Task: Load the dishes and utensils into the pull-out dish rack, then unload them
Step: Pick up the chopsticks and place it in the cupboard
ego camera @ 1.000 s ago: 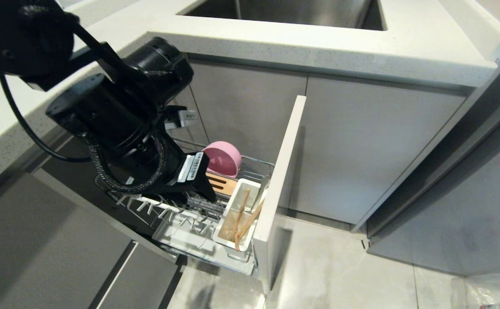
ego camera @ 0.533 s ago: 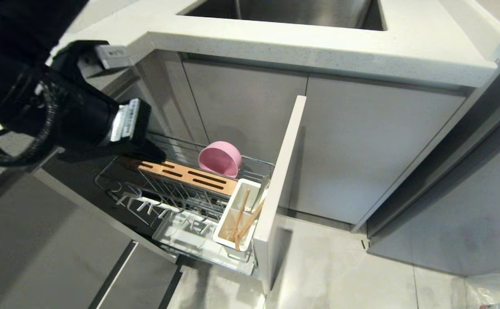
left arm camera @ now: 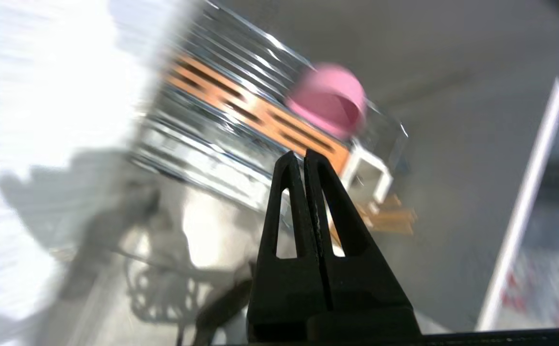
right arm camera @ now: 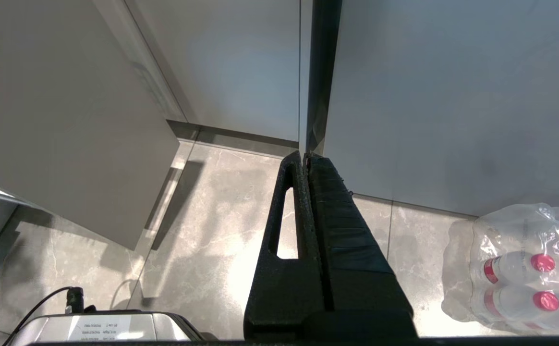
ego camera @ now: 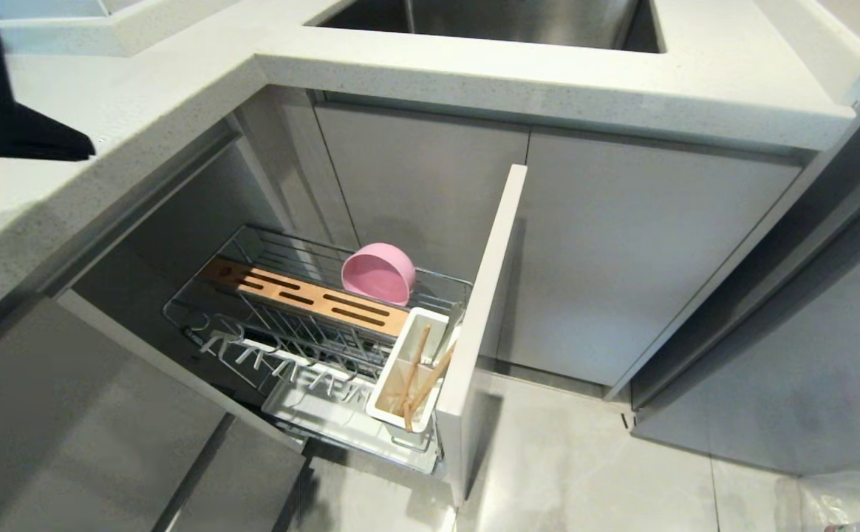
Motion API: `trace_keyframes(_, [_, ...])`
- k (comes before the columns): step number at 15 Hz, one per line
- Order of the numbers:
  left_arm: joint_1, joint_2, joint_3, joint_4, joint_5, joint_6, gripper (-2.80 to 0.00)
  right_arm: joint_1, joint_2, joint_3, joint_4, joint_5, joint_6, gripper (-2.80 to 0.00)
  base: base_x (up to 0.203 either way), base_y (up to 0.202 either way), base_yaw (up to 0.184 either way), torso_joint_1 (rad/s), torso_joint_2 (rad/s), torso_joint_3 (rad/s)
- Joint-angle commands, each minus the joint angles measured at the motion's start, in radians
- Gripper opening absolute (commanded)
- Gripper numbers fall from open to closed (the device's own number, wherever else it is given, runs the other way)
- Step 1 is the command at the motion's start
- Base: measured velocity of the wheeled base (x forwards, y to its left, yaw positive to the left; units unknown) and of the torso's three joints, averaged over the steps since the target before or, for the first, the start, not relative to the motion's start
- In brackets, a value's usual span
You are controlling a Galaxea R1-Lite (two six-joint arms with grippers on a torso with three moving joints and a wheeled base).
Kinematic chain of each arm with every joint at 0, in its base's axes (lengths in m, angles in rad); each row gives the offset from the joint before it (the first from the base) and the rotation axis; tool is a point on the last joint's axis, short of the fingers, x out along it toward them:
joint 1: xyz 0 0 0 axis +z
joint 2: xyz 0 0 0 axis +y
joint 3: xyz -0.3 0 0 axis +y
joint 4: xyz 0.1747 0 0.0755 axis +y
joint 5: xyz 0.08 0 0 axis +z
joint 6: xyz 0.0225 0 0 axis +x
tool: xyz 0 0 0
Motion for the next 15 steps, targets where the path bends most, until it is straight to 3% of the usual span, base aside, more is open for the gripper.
trace_keyframes(1, [0.079, -0.066, 0.0, 0.0, 0.007, 0.006, -2.8, 0.0, 0.0, 0.002, 0.0, 0.0, 0.0, -2.8, 0.0, 0.0, 0.0, 0.0, 0.0, 0.0])
trace_keyframes(6, [0.331, -0.125, 0.001, -0.027, 0.027, 0.042, -2.8, 0.0, 0.0, 0.002, 0.0, 0.0, 0.0, -2.8, 0.0, 0.0, 0.0, 0.0, 0.0, 0.0])
trace_keyframes(11, [0.657, -0.107, -0.001, -0.07, 0.008, 0.142, -2.8, 0.0, 0.0, 0.002, 0.0, 0.0, -0.001, -2.8, 0.0, 0.0, 0.0, 0.0, 0.0, 0.0])
trace_keyframes(13, [0.78, -0.086, -0.002, -0.085, -0.057, 0.188, -2.8, 0.0, 0.0, 0.002, 0.0, 0.0, 0.0, -2.8, 0.0, 0.0, 0.0, 0.0, 0.0, 0.0])
trace_keyframes(15, [0.915, -0.064, -0.002, -0.103, -0.185, 0.232, -2.8, 0.0, 0.0, 0.002, 0.0, 0.0, -0.001, -2.8, 0.0, 0.0, 0.0, 0.0, 0.0, 0.0])
